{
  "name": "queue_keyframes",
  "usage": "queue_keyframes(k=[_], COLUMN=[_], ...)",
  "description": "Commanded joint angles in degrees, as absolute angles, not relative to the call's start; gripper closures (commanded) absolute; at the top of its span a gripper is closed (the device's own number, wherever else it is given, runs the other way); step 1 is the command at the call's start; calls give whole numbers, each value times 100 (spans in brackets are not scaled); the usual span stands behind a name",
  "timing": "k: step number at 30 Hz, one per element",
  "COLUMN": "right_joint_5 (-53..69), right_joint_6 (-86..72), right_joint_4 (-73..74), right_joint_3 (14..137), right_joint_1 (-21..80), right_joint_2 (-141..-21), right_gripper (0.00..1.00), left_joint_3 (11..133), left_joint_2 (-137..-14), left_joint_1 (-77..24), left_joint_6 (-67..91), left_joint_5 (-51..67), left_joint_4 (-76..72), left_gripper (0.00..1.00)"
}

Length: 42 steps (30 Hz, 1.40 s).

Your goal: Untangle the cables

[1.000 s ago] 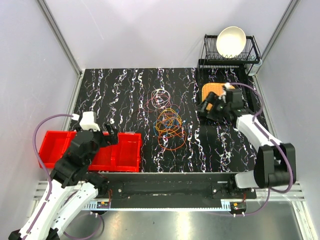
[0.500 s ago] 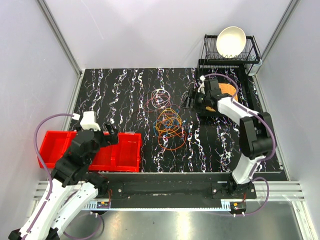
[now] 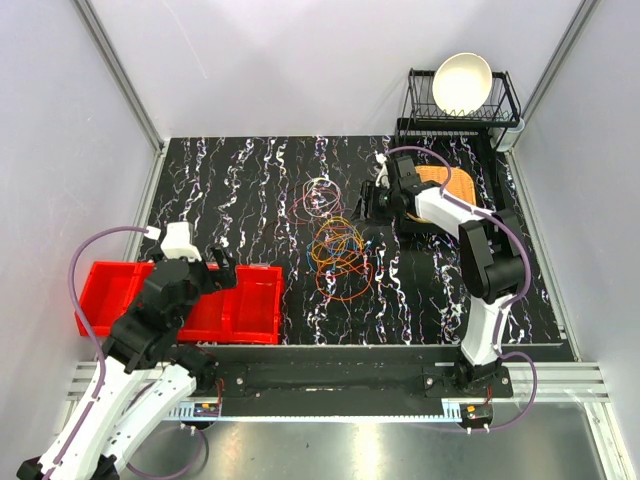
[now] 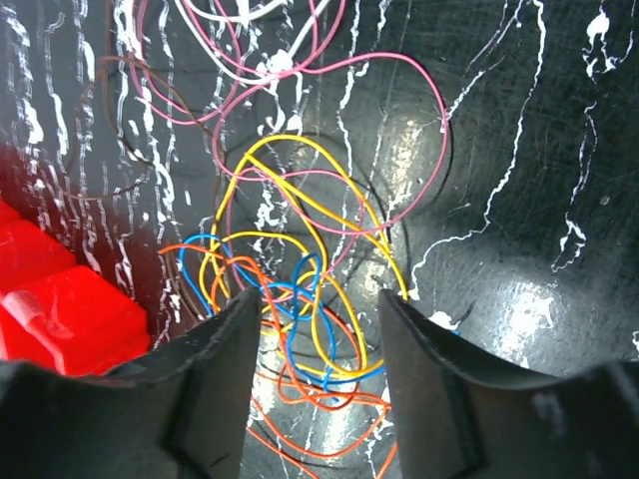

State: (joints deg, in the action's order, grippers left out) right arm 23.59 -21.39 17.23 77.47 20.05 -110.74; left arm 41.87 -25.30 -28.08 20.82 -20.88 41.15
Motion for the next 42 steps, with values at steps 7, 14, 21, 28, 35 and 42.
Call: queue_keyframes(k=[7,14,21,28,35,42], right_joint_5=[2512,3005,3840,3507,3621,3525], right_joint_6=[-1705,-2118,-2487,-2601,-2944,-3032], right_joint_4=[2329,2899,3788,3438,2269,2328], right_joint_3=[8665,10508,14022,12599,9364,9324], right_joint_1=[2083,2100,2232,2434,2461,2522], right_joint_2=[-11233,-10907,-11083,-10242,-9361,-8983], right_gripper=[90,100,100,100,100,100], left_joint_3=[4219,4219,4219,4219,4157,3525], left_joint_2=[-2540,-2531,-2531,-2452,-2531,-4050], left_joint_1=[-2812,-2804,-2804,-2804,-2804,-2996], left_joint_6=[2039,2030,2021,2021,2135,3638], left_joint_5=[-2224,-2180,-2153,-2145,-1645,-475], left_joint_4=[4052,4043,4043,4043,3711,1114], left_gripper=[1,1,1,1,2,19])
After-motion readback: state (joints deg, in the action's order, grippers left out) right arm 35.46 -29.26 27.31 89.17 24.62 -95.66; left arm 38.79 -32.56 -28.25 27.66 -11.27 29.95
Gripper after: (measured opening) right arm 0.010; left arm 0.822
